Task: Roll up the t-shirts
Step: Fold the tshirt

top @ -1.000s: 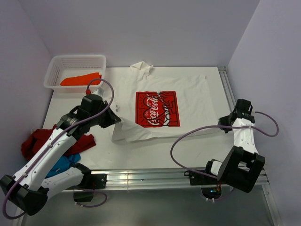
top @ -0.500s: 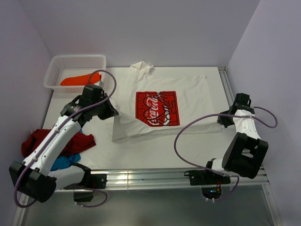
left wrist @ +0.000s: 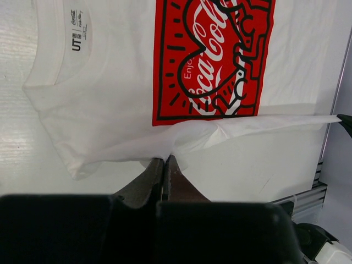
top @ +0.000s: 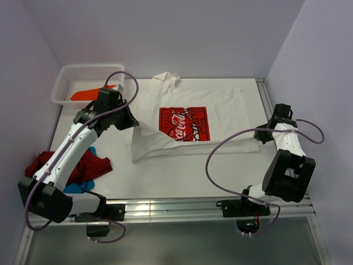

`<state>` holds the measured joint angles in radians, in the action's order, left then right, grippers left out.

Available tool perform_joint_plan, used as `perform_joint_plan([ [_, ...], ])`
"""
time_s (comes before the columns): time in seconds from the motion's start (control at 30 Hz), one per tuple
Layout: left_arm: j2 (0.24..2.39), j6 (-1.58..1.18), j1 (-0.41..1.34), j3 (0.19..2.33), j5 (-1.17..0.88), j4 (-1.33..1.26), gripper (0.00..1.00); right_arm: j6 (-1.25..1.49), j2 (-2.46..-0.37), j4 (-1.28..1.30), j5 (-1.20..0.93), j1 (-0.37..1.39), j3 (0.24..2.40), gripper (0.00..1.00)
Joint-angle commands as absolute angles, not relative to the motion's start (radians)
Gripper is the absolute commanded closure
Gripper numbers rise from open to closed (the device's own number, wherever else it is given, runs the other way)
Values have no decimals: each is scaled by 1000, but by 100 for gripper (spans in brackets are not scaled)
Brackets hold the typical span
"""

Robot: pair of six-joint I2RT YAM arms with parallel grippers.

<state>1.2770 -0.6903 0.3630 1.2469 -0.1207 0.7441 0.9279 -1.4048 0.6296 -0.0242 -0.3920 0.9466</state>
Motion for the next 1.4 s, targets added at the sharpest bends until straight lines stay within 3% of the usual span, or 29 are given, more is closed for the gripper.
perform_joint_plan([
  [0.0, 1304, -637, 354, 1322, -129, 718, 100, 945, -1427, 603, -12, -383, 992, 100],
  [1.37, 1721, -546, 299, 1727, -118, 801, 100, 1017, -1689, 584, 23, -325, 1192, 100],
])
